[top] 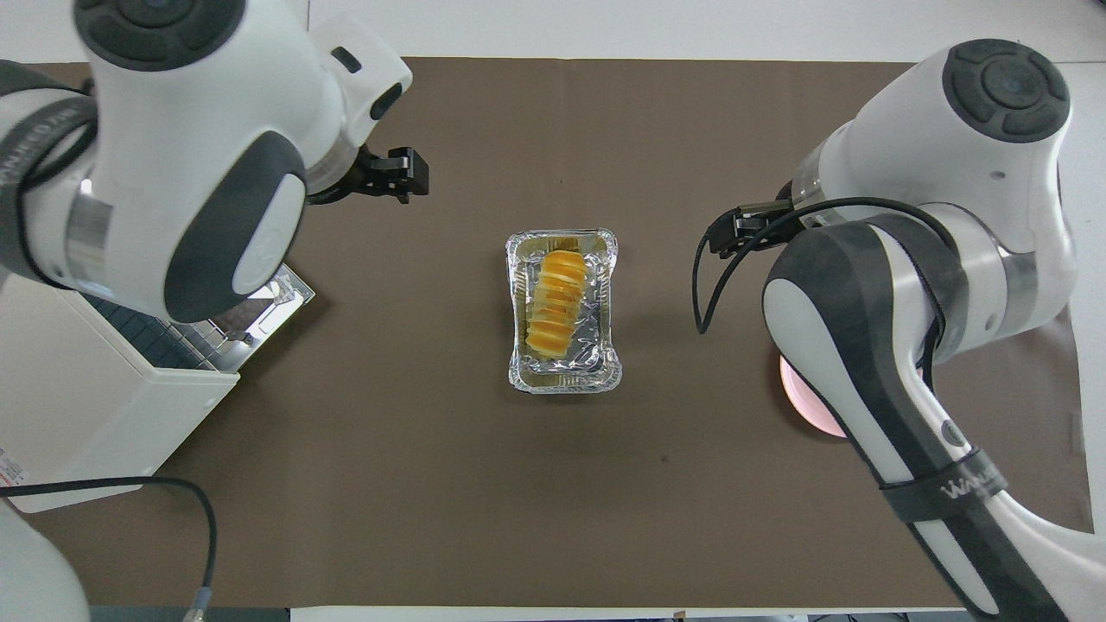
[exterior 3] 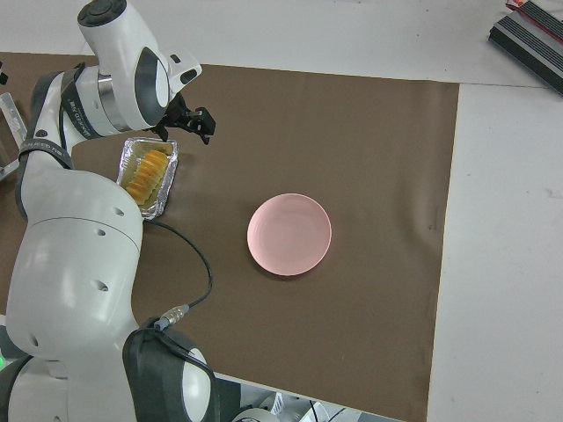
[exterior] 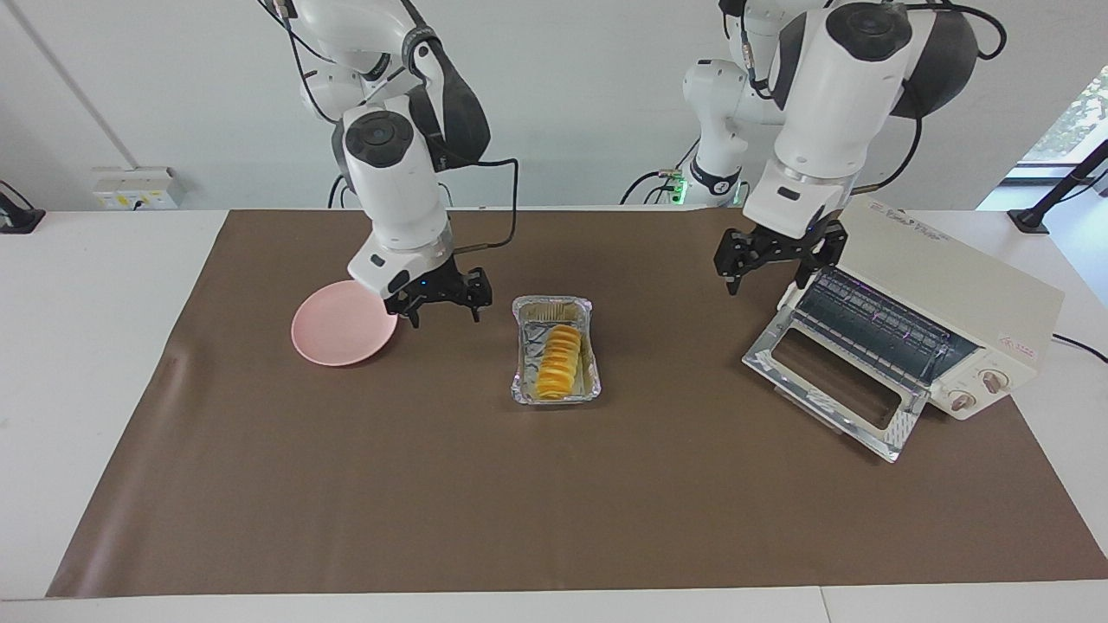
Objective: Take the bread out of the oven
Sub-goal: 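Grasp the foil tray edge with the right gripper while the left withdraws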
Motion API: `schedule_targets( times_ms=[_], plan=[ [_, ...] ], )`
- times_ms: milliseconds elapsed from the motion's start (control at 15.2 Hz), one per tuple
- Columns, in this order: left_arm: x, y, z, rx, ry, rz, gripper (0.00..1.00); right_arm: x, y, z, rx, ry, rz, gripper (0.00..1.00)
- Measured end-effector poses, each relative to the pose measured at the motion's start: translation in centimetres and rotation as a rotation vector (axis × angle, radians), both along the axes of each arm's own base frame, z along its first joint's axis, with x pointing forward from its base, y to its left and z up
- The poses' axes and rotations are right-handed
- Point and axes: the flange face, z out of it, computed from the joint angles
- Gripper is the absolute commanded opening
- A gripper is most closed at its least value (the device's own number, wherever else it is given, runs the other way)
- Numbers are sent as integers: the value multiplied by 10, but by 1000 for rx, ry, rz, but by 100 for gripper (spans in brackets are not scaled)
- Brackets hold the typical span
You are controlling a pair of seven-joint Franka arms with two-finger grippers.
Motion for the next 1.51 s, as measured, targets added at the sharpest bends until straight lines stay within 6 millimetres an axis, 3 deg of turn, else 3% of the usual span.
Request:
schedule_targets(
  times_ms=[131, 459, 656, 853, 1050, 1247, 1312, 1509],
  plan=[
    [-8, 56, 16, 8, 54, 18, 100, -1, 31, -25, 15, 5, 8, 100],
    [-33, 143, 39, -3, 100, -19, 100, -15, 81, -91, 36, -4, -79, 100],
    [-45, 164, 49, -9, 112, -27, 100, -31, 85, -134, 30, 6, -89, 99],
    [-50, 179, 48, -13, 119, -28, 100, -41, 77, -157, 10, 37, -94, 91],
    [-54, 192, 40, -18, 141, -63, 100, -44, 75, -164, 11, 36, -113, 67],
    [-57, 190, 29, -20, 133, -103, 100, -46, 77, -164, 13, 35, -137, 8],
    [-57, 186, 26, -19, 134, -114, 100, -47, 79, -163, 18, 28, -146, 0],
    [-58, 174, 23, -18, 138, -139, 100, -50, 93, -160, 43, -7, -169, 0]
  ],
)
